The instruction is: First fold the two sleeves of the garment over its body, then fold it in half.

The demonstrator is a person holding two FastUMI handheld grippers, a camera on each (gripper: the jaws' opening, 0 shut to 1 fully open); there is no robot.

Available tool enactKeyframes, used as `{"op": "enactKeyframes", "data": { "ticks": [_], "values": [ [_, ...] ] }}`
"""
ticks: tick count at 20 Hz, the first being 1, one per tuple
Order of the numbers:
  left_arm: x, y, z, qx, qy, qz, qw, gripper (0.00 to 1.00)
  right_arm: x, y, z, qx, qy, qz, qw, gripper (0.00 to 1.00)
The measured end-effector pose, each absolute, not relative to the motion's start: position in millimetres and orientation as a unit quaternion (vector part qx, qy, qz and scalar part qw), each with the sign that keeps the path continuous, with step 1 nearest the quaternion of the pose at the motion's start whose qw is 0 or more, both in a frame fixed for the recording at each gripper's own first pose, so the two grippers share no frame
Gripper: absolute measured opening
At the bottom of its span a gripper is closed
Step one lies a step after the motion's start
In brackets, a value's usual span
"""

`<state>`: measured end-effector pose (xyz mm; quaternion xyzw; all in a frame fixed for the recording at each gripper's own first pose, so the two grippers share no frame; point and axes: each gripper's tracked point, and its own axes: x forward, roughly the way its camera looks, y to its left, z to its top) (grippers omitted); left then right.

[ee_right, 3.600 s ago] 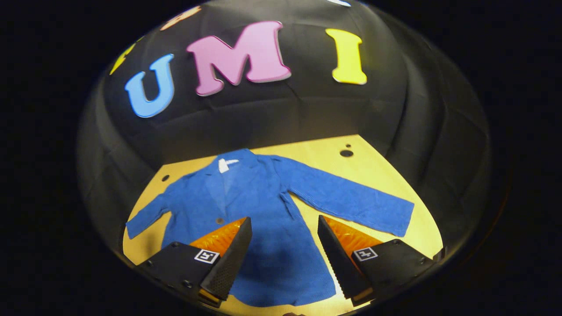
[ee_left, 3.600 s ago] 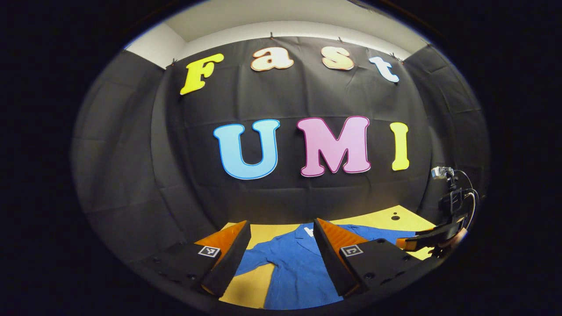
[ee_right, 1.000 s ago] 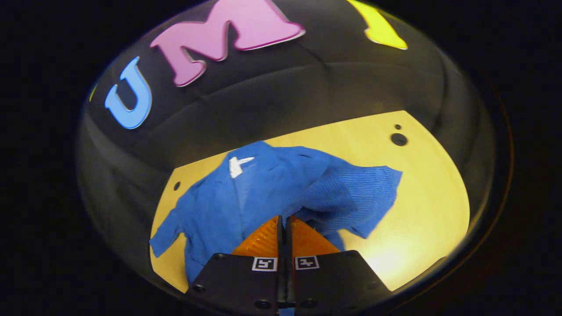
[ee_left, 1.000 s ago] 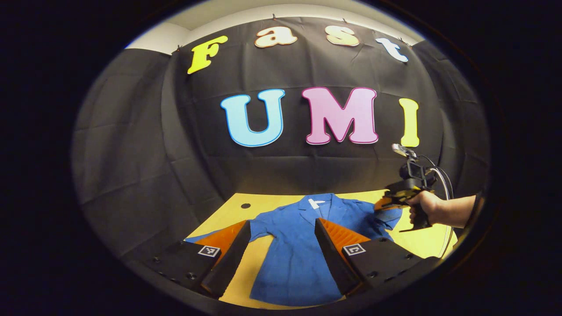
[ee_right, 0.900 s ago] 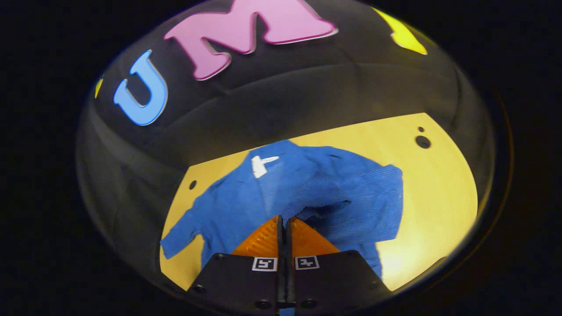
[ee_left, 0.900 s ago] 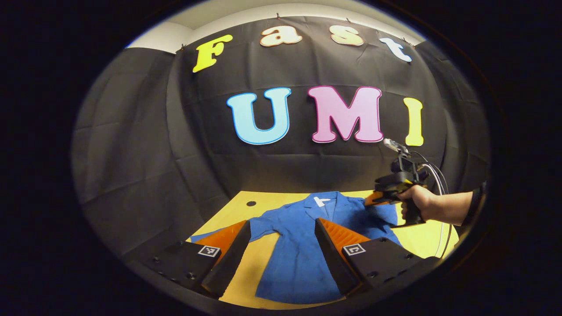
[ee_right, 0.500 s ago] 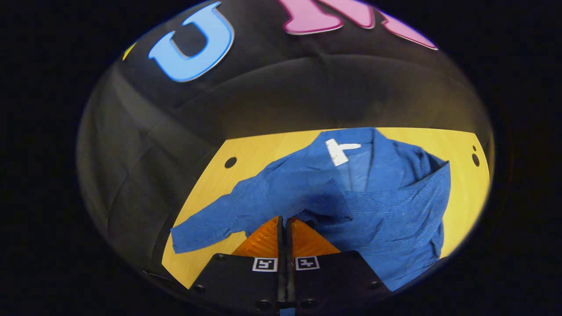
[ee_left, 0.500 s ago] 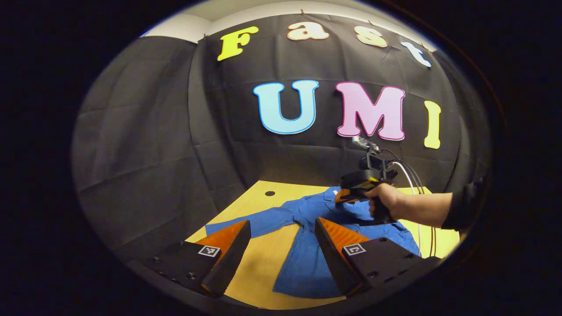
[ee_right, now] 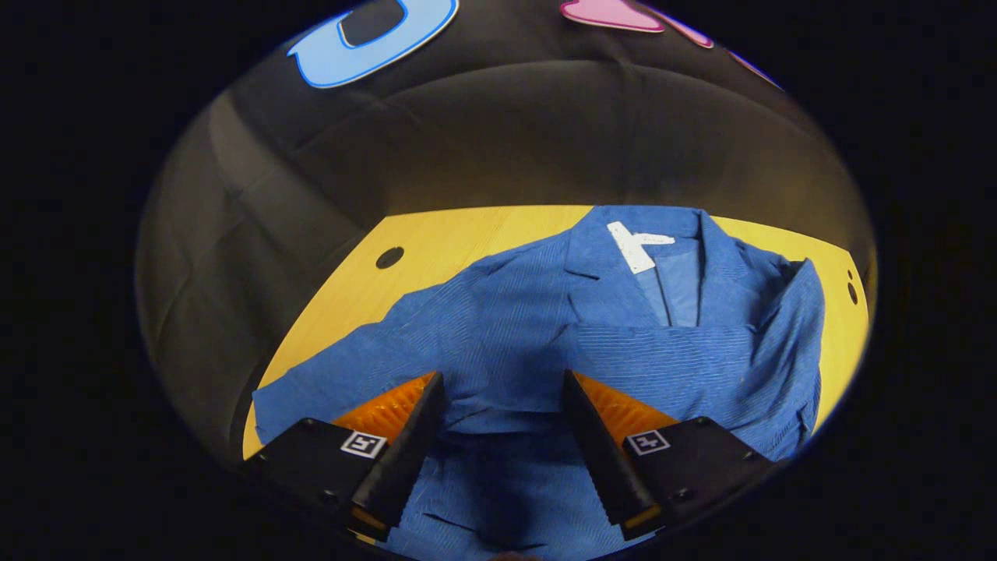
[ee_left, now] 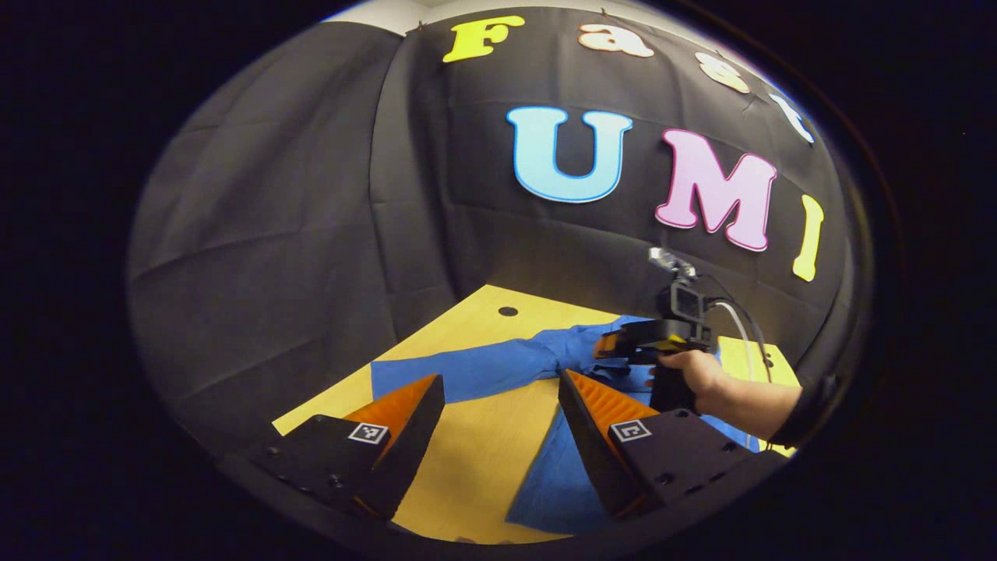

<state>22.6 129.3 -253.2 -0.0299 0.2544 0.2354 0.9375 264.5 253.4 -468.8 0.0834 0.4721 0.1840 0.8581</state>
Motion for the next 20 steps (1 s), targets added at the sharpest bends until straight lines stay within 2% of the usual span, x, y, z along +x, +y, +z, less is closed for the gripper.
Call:
{"op": "enactKeyframes", "data": {
  "ticks": [1,2,3,4,5,6,7,11,15,20],
  "values": [
    [25.4,143.0,-263.4,-0.018,0.261,0.24,0.935,0.86,262.3,247.7,-459.2,0.092,0.449,0.183,0.87,0.97],
    [29.3,157.3,-273.3,-0.005,0.267,0.243,0.932,0.86,258.7,241.1,-447.9,0.095,0.424,0.186,0.881,0.92],
    [32.4,172.9,-286.9,0.001,0.276,0.251,0.928,0.86,252.9,231.5,-437.9,0.092,0.401,0.186,0.892,0.97],
    [35.7,186.9,-300.2,-0.003,0.282,0.256,0.925,0.86,244.7,220.9,-427.6,0.089,0.379,0.189,0.901,0.97],
    [40.2,199.5,-314.9,-0.014,0.289,0.261,0.921,0.87,236.5,208.2,-417.3,0.088,0.358,0.188,0.91,0.92],
    [46.6,211.6,-327.4,-0.027,0.295,0.267,0.917,0.86,225.3,196.6,-410.2,0.088,0.343,0.188,0.916,0.97],
    [46.9,228.5,-340.3,-0.038,0.302,0.277,0.911,0.87,214.5,184.1,-403.0,0.09,0.33,0.187,0.921,0.97],
    [46.9,286.8,-386.3,-0.067,0.34,0.331,0.878,0.86,169.4,136.7,-387.9,0.105,0.311,0.18,0.927,0.96],
    [33.1,313.3,-429.3,-0.096,0.396,0.345,0.846,0.87,144.3,74.4,-380.7,0.065,0.311,0.165,0.934,0.96],
    [39.1,330.9,-437.1,-0.102,0.413,0.375,0.823,0.86,138.6,26.2,-360.4,0.062,0.308,0.14,0.939,0.96]
  ]
}}
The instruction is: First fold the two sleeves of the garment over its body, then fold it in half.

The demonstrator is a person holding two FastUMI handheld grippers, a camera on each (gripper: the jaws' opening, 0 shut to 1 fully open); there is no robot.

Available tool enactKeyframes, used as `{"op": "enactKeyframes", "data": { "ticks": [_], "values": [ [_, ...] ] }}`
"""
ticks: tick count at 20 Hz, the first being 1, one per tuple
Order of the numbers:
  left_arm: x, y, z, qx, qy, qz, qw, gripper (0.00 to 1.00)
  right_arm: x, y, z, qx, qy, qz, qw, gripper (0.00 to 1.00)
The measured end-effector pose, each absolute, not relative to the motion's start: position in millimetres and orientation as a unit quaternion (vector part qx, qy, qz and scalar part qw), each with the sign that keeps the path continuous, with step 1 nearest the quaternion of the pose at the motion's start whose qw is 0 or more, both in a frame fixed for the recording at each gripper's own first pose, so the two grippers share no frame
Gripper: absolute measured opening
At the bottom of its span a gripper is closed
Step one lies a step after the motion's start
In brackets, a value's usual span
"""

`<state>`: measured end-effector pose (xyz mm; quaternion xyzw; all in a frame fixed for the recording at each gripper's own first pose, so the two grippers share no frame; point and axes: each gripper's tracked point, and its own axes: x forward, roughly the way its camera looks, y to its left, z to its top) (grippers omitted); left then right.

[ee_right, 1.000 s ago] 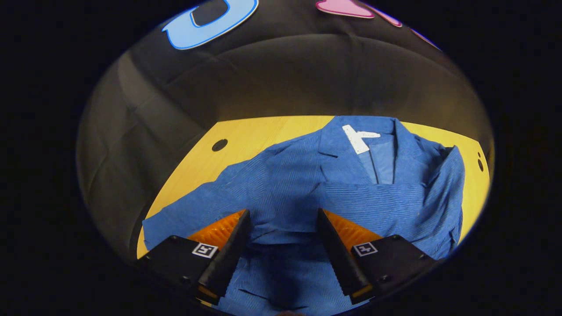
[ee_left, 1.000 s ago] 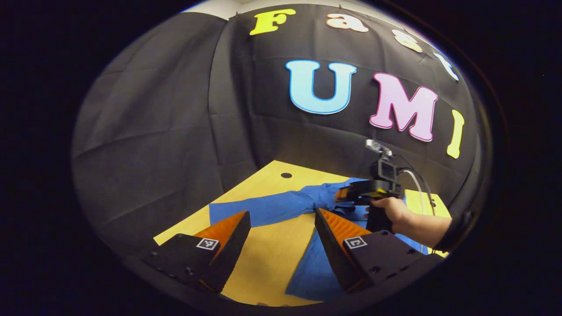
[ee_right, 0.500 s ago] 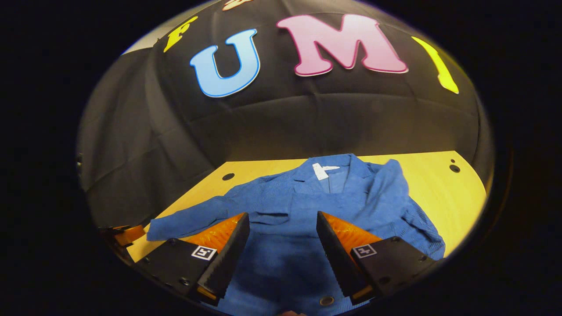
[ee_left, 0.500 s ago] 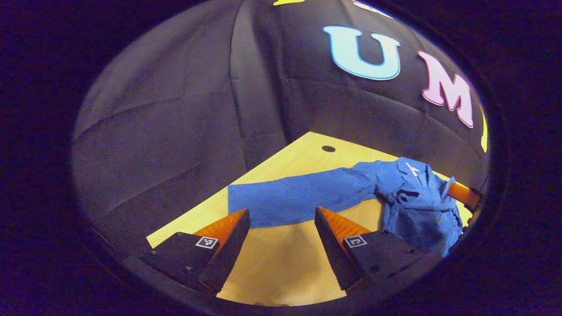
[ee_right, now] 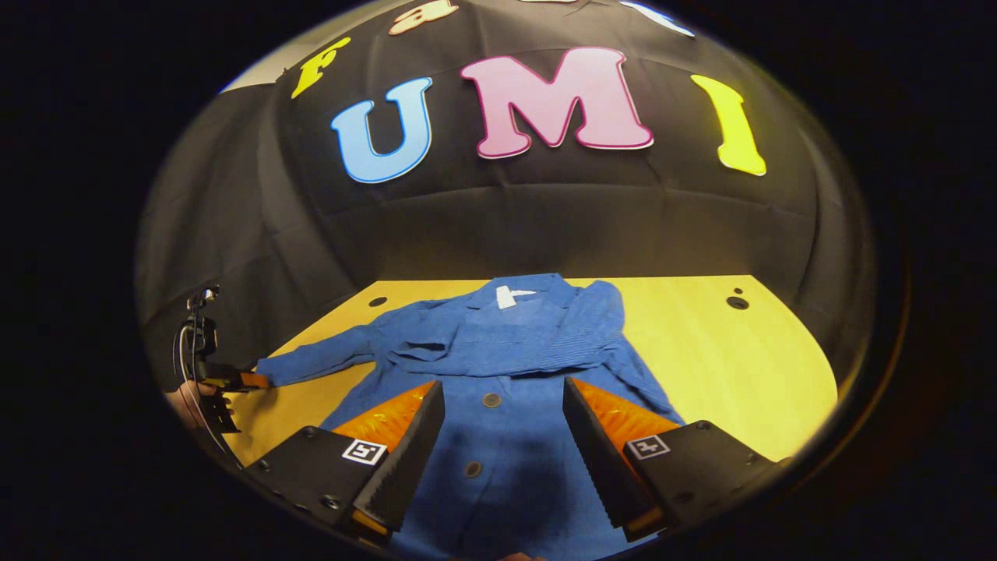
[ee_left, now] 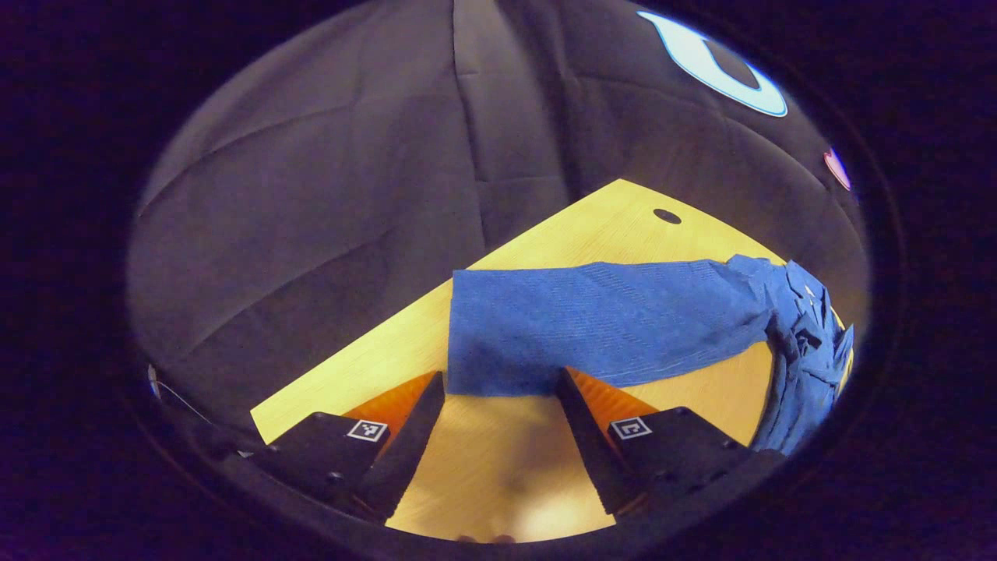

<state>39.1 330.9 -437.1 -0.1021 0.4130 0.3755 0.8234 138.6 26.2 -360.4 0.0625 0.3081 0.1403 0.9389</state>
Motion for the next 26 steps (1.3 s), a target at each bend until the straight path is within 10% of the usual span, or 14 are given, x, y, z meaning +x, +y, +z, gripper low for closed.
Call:
{"op": "enactKeyframes", "data": {
  "ticks": [7,10,13,17,20,22,26],
  "values": [
    [54.4,337.2,-438.3,-0.095,0.457,0.321,0.824,0.79,137.4,-2.4,-360.3,0.058,0.307,0.116,0.943,0.96],
    [54.3,344.6,-435.6,-0.088,0.462,0.3,0.83,0.6,137.2,-10.1,-365.1,0.06,0.312,0.111,0.942,0.96],
    [60.4,353.1,-431.2,-0.132,0.421,0.312,0.842,0.0,138.9,-19.4,-370.2,0.063,0.319,0.103,0.94,0.96],
    [44.7,364.7,-429.6,-0.101,0.433,0.359,0.821,0.0,143.2,-27.8,-372.1,0.063,0.323,0.097,0.939,0.96],
    [55.5,358.9,-427.8,-0.065,0.44,0.329,0.833,0.32,142.5,-28.1,-375.9,0.06,0.329,0.098,0.937,0.96],
    [69.2,363.3,-426.4,-0.05,0.432,0.323,0.841,0.87,141.7,-26.3,-376.3,0.059,0.331,0.101,0.937,0.96],
    [79.0,379.0,-432.8,-0.061,0.427,0.335,0.837,0.81,139.3,-26.2,-376.4,0.053,0.332,0.104,0.936,0.96]
  ]
}}
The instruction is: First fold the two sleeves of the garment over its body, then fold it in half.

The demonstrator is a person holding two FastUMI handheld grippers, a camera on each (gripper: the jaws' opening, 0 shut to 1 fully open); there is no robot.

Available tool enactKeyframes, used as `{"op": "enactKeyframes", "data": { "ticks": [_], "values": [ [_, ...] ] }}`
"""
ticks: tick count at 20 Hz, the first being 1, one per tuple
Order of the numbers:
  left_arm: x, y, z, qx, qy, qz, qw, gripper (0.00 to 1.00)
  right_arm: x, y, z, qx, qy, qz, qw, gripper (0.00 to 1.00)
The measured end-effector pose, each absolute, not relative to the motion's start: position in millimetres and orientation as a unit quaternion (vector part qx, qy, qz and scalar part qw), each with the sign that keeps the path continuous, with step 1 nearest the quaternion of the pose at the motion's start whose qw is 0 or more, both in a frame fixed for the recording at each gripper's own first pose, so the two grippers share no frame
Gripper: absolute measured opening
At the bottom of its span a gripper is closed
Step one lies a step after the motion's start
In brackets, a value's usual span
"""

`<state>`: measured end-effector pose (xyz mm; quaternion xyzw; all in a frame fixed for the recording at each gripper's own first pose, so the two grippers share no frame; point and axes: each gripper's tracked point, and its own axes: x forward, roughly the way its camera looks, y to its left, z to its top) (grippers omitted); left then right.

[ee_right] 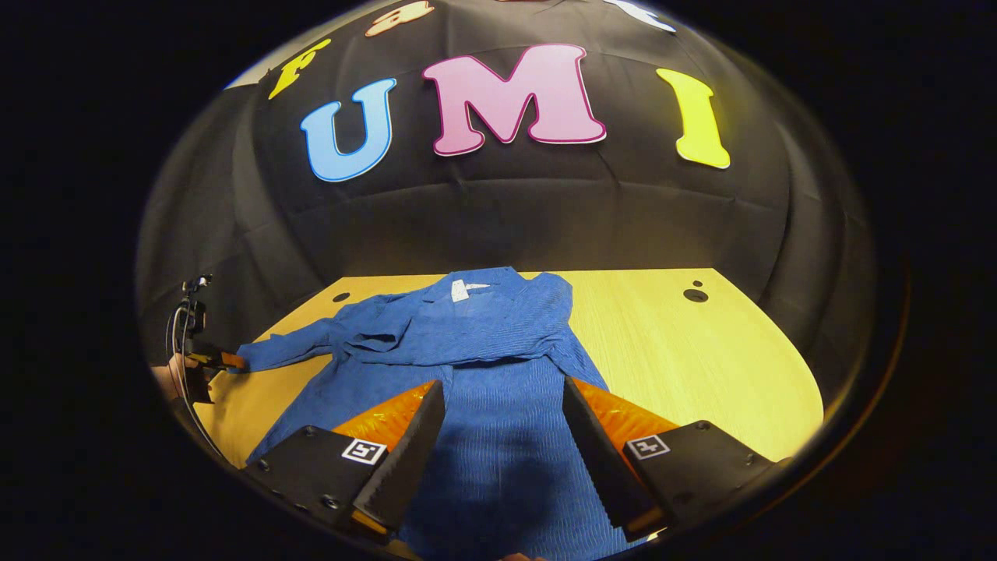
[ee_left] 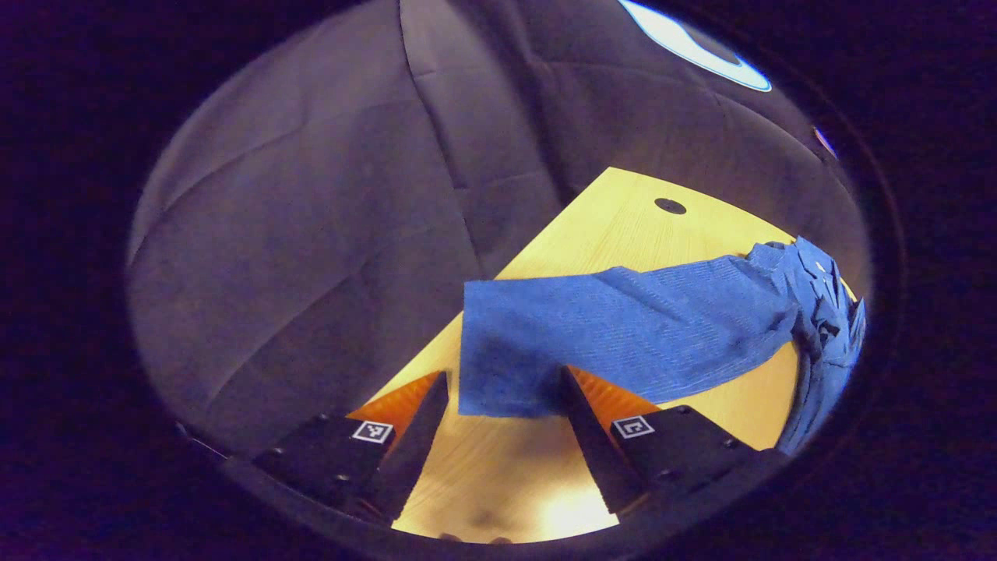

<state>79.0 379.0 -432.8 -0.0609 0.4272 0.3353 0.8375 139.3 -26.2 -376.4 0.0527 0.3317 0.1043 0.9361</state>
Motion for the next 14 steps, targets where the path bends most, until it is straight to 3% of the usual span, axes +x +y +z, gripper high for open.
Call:
{"op": "enactKeyframes", "data": {
  "ticks": [3,7,9,10,14],
  "values": [
    [77.4,378.7,-434.6,-0.11,0.426,0.337,0.833,0.83,135.7,-32.4,-383.5,0.06,0.344,0.095,0.932,0.96],
    [84.6,373.0,-434.2,-0.156,0.401,0.31,0.848,0.24,129.5,-34.6,-392.1,0.07,0.36,0.088,0.926,0.96],
    [87.5,369.9,-433.0,-0.187,0.383,0.313,0.849,0.24,127.9,-34.9,-393.0,0.066,0.361,0.09,0.926,0.96],
    [89.7,368.7,-434.5,-0.19,0.381,0.312,0.849,0.07,128.6,-34.0,-393.0,0.065,0.361,0.091,0.926,0.96],
    [91.3,361.0,-437.8,-0.171,0.39,0.3,0.854,0.0,126.8,-32.0,-393.0,0.066,0.362,0.095,0.925,0.96]
  ]
}}
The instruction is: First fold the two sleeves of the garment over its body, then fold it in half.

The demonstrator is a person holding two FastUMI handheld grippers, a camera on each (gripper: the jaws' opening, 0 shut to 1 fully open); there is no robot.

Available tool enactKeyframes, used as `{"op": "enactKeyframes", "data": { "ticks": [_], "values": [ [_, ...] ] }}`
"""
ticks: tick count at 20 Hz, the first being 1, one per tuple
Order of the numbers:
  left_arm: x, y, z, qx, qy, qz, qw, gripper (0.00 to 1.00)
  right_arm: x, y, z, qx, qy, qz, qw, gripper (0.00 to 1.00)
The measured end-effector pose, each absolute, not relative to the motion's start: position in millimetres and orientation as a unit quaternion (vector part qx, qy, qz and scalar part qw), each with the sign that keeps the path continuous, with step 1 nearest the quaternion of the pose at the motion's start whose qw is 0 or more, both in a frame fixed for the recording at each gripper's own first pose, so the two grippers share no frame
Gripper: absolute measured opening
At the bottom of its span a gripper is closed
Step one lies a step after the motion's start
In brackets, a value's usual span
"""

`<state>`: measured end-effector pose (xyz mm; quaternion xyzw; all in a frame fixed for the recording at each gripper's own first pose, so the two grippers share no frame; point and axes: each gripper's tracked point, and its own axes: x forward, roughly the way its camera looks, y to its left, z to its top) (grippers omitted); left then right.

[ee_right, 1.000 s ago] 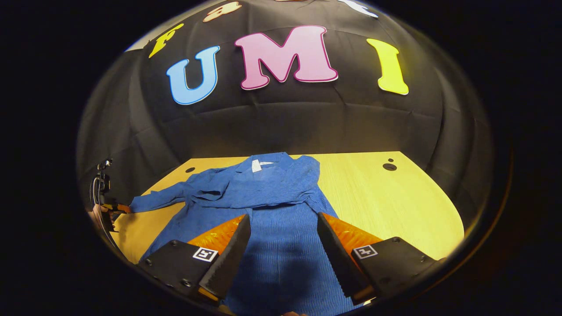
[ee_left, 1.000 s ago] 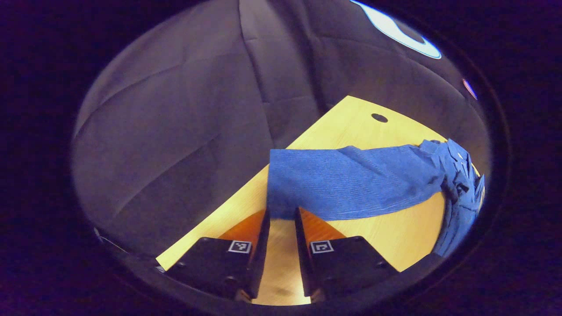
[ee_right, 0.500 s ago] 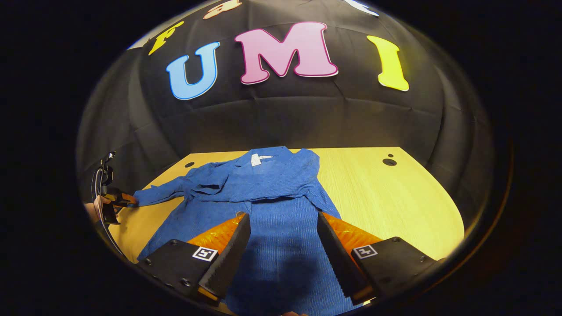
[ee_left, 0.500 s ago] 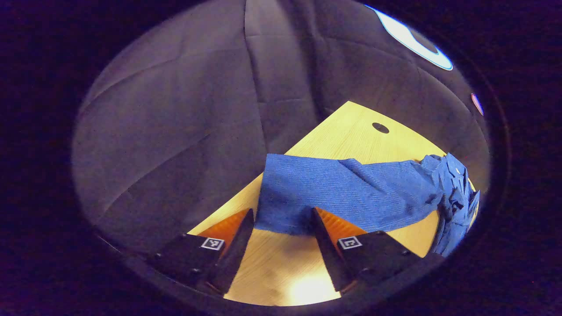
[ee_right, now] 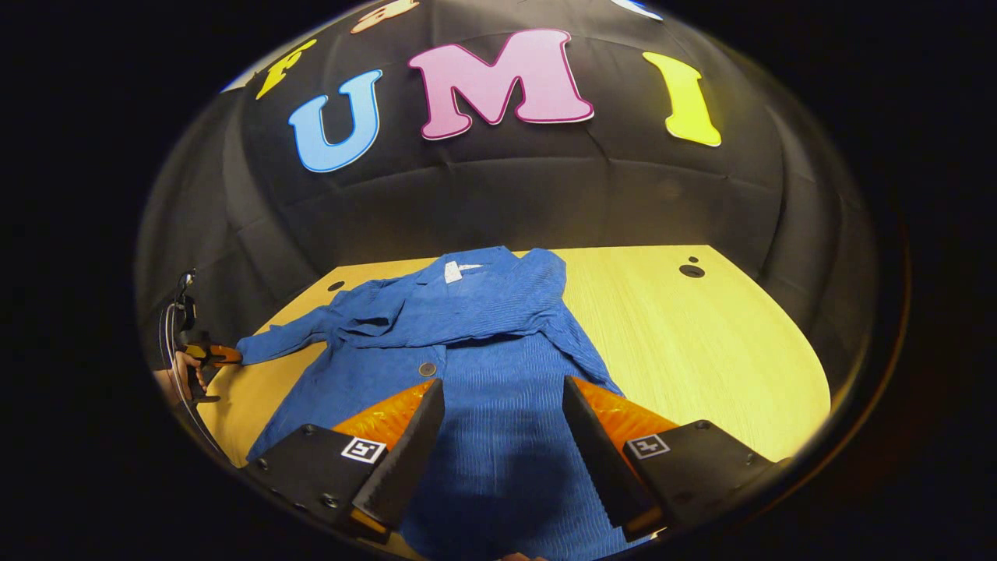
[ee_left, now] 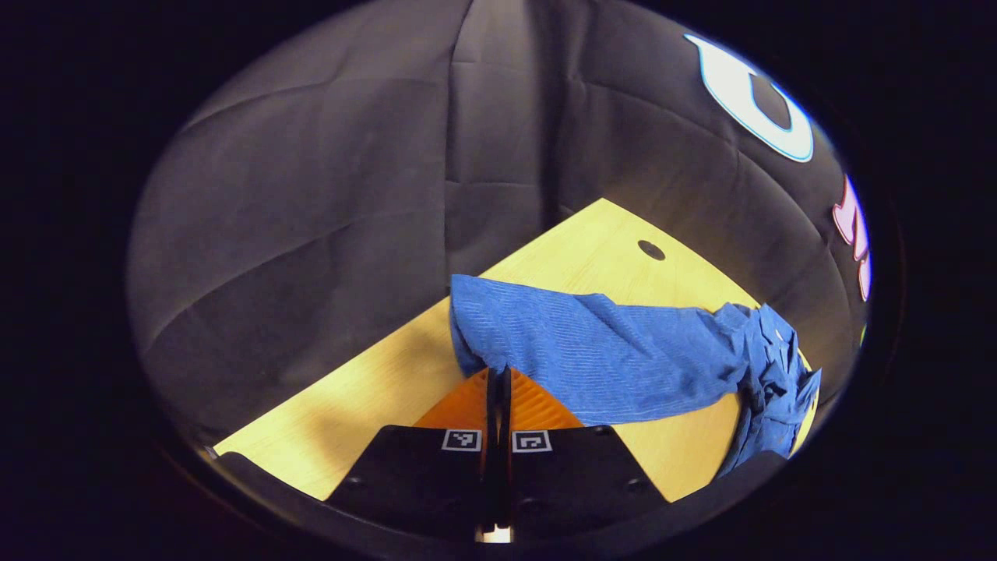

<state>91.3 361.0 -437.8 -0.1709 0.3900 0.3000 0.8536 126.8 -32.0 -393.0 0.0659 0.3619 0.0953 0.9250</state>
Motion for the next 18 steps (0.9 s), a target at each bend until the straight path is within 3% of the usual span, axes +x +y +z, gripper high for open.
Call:
{"op": "enactKeyframes", "data": {
  "ticks": [4,9,16,18],
  "values": [
    [99.2,368.1,-388.7,-0.138,0.356,0.291,0.877,0.0,127.7,-38.0,-393.0,0.068,0.362,0.092,0.925,0.96],
    [146.3,311.5,-293.3,-0.108,0.298,0.216,0.924,0.0,130.8,-52.8,-394.6,0.072,0.363,0.078,0.926,0.96],
    [264.3,128.1,-250.3,-0.136,0.218,0.06,0.965,0.0,134.0,-92.8,-398.8,0.065,0.366,0.049,0.927,0.96],
    [277.7,62.6,-256.1,-0.145,0.222,0.01,0.964,0.0,131.5,-110.2,-401.3,0.07,0.369,0.034,0.926,0.96]
  ]
}}
